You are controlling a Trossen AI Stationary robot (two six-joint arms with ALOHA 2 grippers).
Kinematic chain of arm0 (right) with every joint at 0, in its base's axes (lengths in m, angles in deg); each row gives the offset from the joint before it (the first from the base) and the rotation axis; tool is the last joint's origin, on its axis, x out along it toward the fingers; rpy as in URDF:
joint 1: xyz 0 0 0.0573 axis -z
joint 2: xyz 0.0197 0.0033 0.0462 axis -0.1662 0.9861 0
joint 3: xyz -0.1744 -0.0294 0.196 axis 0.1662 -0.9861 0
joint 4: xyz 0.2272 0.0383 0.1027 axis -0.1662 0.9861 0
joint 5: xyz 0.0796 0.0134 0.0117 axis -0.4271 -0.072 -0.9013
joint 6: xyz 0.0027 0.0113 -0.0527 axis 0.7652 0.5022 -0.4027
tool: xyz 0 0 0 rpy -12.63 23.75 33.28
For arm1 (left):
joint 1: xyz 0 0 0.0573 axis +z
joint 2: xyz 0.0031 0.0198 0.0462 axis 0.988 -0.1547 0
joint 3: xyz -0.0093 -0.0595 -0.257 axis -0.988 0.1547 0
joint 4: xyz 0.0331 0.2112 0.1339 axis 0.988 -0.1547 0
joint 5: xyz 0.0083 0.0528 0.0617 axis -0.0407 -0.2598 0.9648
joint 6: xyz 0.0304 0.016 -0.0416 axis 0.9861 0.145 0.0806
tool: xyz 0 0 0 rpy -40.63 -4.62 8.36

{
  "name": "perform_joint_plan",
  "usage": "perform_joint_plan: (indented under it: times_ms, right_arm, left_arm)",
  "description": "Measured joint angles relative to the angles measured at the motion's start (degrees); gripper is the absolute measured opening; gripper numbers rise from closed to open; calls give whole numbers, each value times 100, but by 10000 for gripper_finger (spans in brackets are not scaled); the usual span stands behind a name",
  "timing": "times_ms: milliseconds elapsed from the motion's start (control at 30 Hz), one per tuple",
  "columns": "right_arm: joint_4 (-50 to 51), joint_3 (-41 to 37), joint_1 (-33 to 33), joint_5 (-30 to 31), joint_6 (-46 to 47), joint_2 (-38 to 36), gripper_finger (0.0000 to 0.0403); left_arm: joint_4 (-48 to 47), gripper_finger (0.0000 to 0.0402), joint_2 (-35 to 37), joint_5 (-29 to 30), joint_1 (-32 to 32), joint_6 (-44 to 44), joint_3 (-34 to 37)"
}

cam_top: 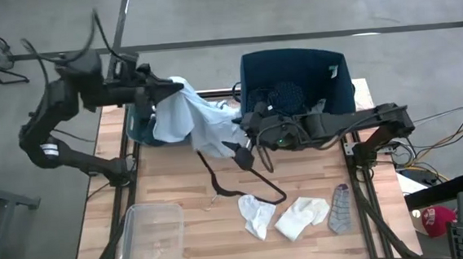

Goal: Pick & Place Cloths
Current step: Put the white shirt into the blue bin

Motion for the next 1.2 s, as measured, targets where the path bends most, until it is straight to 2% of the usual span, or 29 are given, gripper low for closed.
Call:
perform_joint_plan:
  times_ms: [200, 400, 600, 767, 867, 933, 1133, 1200]
  right_arm:
    - [-773, -366, 38, 85, -173, 244, 360]
    - [-1866, -264, 108, 35, -244, 707, 351]
    - [-2875, 126, 105, -888, -505, 1113, 337]
    - [-2745, 688, 124, -986, -373, 1489, 316]
    - [-2316, 1118, 133, -995, -355, 1672, 276]
    - [-1775, 1460, 133, -1016, -364, 1765, 229]
    - [78, 2653, 131, -1032, -646, 1974, 36]
    - [422, 2978, 131, -1015, -744, 1983, 22]
  left_arm:
    - [575, 0, -206, -439, -32, -219, -466]
    - [1464, 0, -490, -915, -82, -500, -543]
    - [1641, 0, -798, -1043, -105, -661, -543]
    - [2004, 0, -990, -1220, -233, -850, -540]
    - [2284, 0, -1036, -1375, -288, -956, -538]
    - [2338, 2, -1022, -1429, -317, -946, -538]
    - [2324, 9, -887, -1625, -329, -890, -538]
    - [2309, 9, -828, -1668, -329, -834, -538]
